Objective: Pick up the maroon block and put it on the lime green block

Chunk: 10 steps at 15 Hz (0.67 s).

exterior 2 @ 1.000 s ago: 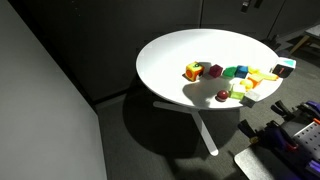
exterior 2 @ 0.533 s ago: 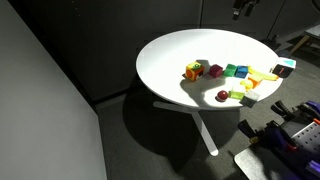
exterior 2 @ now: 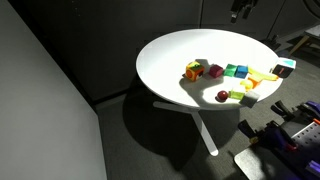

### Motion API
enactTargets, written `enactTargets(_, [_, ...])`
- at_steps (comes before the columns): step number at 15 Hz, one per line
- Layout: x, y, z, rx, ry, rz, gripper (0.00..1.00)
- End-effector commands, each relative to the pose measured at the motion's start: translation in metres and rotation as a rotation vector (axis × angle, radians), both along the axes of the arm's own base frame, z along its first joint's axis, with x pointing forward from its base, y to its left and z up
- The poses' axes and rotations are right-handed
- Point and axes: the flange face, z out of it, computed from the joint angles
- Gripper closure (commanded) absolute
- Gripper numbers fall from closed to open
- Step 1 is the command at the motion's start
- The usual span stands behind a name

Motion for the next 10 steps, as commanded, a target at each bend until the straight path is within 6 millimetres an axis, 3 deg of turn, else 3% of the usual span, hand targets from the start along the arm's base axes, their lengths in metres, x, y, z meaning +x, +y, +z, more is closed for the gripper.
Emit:
enactTargets(1, [0.000, 0.000, 0.001, 0.000, 0.001, 0.000, 0.00])
enactTargets(4, [0.002, 0.000, -0.003, 0.002, 0.010, -0.005, 0.00])
enactTargets(10, [0.011, -0.001, -0.039, 0.001, 0.066, -0.008, 0.00])
